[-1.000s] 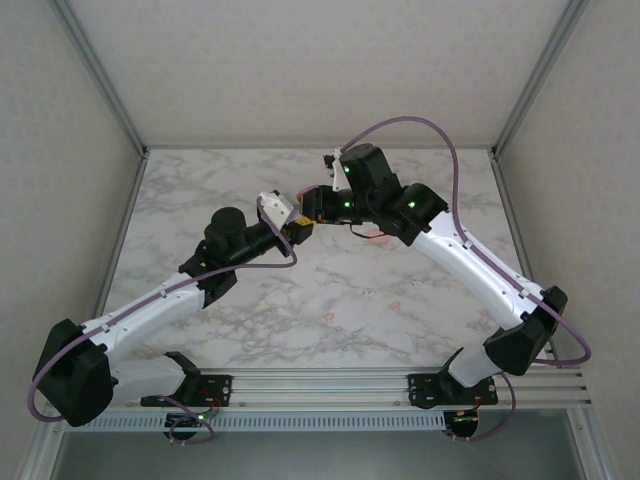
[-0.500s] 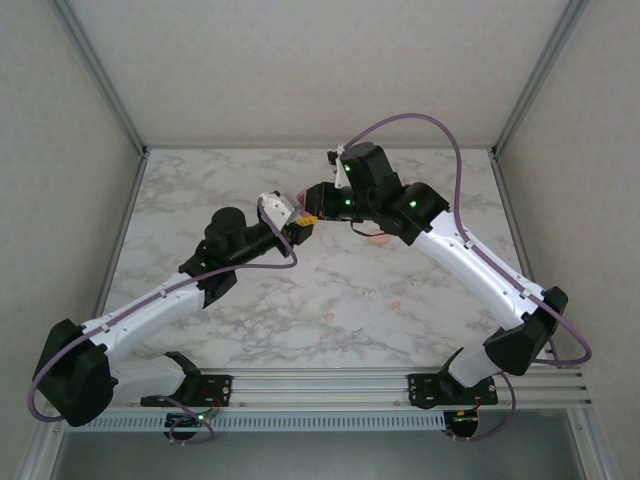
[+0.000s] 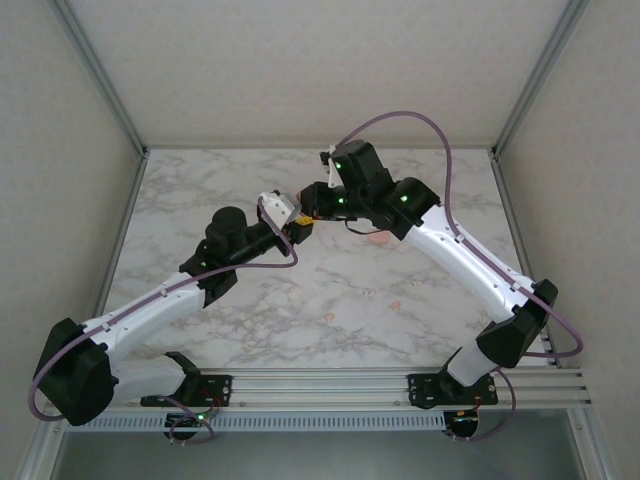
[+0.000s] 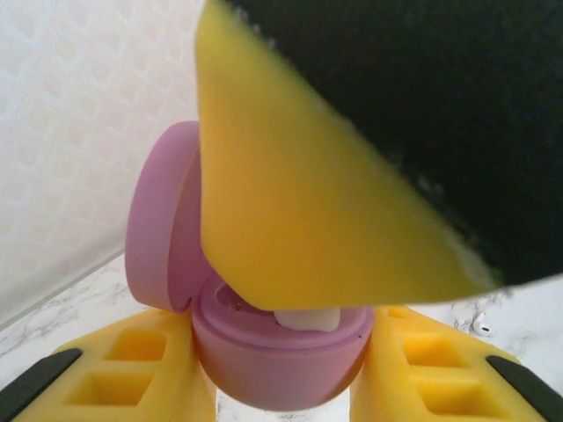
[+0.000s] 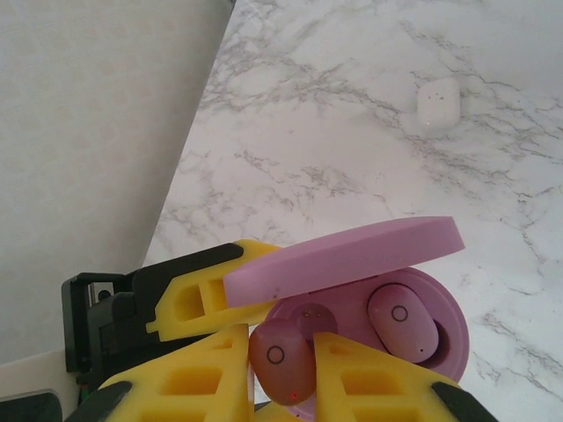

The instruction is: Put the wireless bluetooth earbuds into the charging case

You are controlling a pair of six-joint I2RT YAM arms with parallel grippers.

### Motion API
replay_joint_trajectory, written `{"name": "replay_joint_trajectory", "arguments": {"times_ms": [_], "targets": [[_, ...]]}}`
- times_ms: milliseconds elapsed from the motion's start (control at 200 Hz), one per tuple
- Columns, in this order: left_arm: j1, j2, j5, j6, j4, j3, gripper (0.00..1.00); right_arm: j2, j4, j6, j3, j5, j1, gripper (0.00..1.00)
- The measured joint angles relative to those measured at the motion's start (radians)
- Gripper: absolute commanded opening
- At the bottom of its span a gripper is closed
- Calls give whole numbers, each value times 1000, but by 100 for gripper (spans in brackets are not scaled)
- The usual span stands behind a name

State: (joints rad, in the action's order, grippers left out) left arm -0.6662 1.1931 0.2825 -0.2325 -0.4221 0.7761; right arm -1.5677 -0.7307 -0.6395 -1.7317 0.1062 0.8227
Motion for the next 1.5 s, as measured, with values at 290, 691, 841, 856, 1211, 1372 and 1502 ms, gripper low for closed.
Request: {"name": "replay_joint_trajectory", "arguments": {"times_ms": [290, 691, 841, 856, 1211, 1372, 1502], "targets": [[-2, 0, -3, 0, -1, 0, 30, -5, -35, 1, -18, -56, 18, 20], [-2, 1, 4, 8, -5, 0, 30, -21, -44, 8, -35, -81, 24, 20], [-2, 6, 4, 23, -12, 0, 30, -21, -44, 11, -35, -84, 26, 21], [-2, 6, 4, 24, -13, 0, 30, -21, -45, 12, -35, -84, 26, 21], [-6, 12, 6, 35, -23, 0, 30, -21, -69, 26, -44, -81, 26, 26], [-6, 12, 8, 38, -24, 1, 30, -21, -94, 27, -60, -81, 29, 28], [-6, 12, 8, 40, -32, 2, 29, -21, -110, 33, -74, -81, 32, 29]]}}
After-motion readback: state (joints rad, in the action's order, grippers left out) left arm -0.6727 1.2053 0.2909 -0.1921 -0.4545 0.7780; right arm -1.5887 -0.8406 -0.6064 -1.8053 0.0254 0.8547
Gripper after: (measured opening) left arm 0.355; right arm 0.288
